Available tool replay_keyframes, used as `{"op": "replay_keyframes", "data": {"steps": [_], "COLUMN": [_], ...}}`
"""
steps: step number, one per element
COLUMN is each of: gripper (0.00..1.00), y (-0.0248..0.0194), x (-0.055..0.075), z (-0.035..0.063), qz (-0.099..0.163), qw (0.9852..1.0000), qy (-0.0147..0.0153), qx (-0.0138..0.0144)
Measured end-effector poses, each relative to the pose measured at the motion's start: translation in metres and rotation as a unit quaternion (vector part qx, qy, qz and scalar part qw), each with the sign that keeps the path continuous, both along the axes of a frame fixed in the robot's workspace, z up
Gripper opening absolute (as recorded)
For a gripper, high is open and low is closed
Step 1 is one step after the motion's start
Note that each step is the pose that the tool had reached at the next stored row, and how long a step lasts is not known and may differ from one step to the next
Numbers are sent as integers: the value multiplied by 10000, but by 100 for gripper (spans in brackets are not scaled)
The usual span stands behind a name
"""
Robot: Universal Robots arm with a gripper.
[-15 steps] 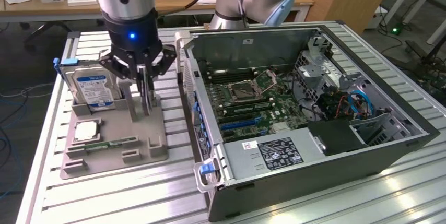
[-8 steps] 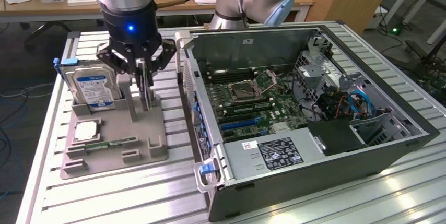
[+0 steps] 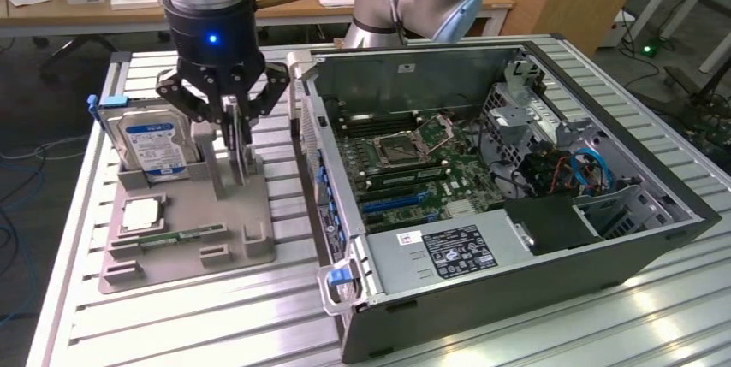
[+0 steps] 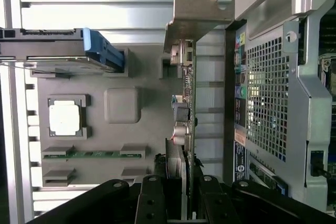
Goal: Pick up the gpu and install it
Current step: 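Pick up the gpu and move the gpu toward the slot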
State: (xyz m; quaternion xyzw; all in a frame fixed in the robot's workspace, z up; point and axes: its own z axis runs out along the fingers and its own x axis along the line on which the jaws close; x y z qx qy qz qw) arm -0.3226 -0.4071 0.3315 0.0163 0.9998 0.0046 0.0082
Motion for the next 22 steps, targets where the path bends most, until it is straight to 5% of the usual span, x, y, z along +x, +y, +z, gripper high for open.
{"op": "replay_keyframes", "data": {"steps": [17, 22], "gripper": [27, 27], "y": [0, 0], "x": [0, 0], "z": [603, 713], "qz": [-1, -1], "qw": [10000, 10000], "qy": [0, -1], "qx": [0, 0]}}
